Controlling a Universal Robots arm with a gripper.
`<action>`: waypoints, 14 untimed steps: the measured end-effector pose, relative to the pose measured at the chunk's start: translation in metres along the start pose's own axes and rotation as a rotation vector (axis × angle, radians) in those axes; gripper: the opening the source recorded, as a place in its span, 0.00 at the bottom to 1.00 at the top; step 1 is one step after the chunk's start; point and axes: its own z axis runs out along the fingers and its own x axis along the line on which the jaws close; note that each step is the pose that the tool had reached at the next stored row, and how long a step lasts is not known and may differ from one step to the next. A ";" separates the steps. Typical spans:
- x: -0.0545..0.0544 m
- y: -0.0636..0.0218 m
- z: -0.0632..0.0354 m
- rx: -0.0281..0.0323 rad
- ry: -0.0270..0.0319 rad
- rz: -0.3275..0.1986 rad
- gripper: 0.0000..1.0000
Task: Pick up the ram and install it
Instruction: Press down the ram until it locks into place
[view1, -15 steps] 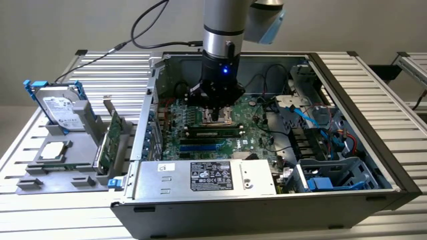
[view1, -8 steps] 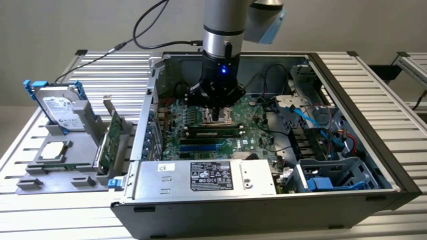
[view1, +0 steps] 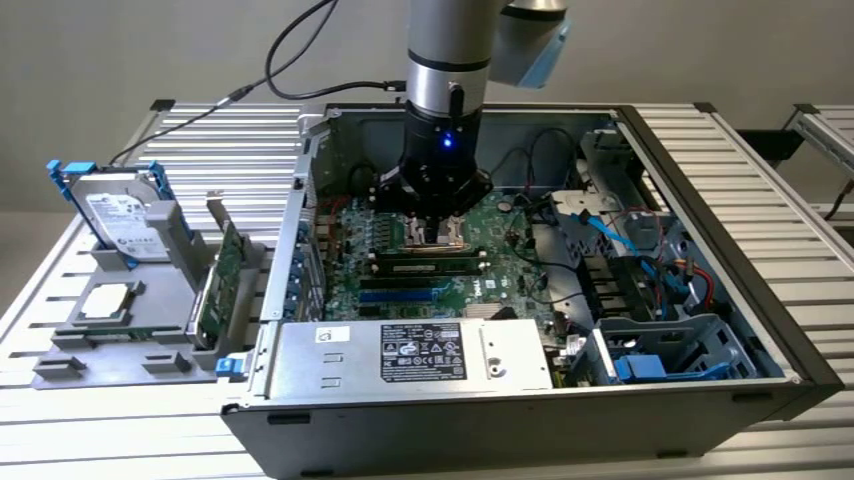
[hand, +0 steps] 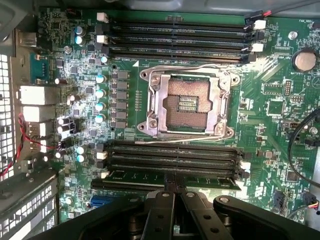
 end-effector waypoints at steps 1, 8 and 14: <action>0.000 -0.0014 -0.0005 0.0000 0.0001 0.001 0.11; 0.000 -0.0100 -0.0042 -0.0006 0.0010 0.015 0.11; 0.000 -0.0141 -0.0047 -0.0051 0.0012 0.020 0.11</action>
